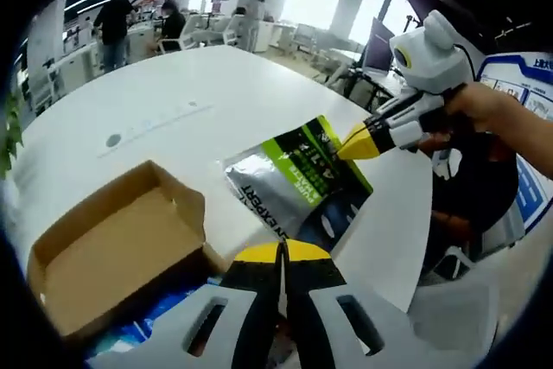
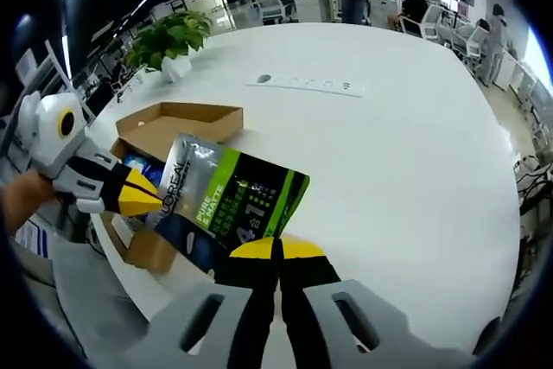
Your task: Operate the shoe box by opening the lid, removing the specified soft item, and placing it in the target area until the item is outside and the box remains undamaged.
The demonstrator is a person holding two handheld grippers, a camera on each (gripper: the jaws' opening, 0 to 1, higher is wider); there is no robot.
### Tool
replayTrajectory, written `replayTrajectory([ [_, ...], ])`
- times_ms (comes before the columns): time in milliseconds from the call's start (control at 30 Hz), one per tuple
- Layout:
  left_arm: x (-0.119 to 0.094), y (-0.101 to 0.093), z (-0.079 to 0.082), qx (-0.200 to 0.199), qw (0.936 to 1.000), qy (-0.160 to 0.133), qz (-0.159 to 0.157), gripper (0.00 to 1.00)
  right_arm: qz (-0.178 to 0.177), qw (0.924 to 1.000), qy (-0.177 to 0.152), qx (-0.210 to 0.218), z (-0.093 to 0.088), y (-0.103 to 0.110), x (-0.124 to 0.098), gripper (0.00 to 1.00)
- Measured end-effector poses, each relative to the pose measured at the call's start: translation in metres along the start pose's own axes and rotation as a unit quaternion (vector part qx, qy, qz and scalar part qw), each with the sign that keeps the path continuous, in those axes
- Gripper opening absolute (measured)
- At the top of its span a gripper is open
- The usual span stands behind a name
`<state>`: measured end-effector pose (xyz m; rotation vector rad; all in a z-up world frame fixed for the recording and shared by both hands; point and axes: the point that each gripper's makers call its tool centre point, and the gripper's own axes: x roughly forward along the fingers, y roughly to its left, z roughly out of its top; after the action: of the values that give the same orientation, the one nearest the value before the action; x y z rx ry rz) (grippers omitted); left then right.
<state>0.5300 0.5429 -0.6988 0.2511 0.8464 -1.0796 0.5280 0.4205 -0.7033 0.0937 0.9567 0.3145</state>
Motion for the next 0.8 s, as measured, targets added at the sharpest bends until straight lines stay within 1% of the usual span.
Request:
replayTrajectory([
  [67,0.004,0.000,-0.001,0.009,0.9999,0.012,-0.001,0.00,-0.002,1.0000,0.004,0.001,-0.001,-0.003,0.004,0.00],
  [167,0.012,0.001,-0.005,0.034,0.9988,0.035,0.000,0.00,-0.005,1.0000,0.007,0.003,-0.002,-0.007,0.009,0.00],
  [233,0.017,0.003,-0.006,0.046,0.9979,0.045,0.004,0.00,-0.006,0.9999,0.009,0.003,-0.003,-0.008,0.013,0.00],
  [367,0.027,0.006,-0.013,0.081,0.9937,0.078,0.005,0.00,-0.009,0.9998,0.015,0.001,-0.006,-0.011,0.021,0.00],
  [500,0.036,0.009,-0.016,0.087,0.9918,0.092,0.010,0.00,-0.014,0.9996,0.023,-0.003,-0.008,-0.015,0.031,0.00],
  [567,0.040,0.010,-0.018,0.097,0.9902,0.100,0.011,0.00,-0.016,0.9995,0.025,-0.006,-0.009,-0.017,0.035,0.00],
  [700,0.048,0.012,-0.025,0.128,0.9845,0.119,0.018,0.00,-0.018,0.9993,0.031,-0.006,-0.011,-0.019,0.043,0.00],
  [800,0.055,0.013,-0.027,0.128,0.9838,0.124,0.021,0.00,-0.021,0.9992,0.033,-0.006,-0.013,-0.023,0.048,0.00],
])
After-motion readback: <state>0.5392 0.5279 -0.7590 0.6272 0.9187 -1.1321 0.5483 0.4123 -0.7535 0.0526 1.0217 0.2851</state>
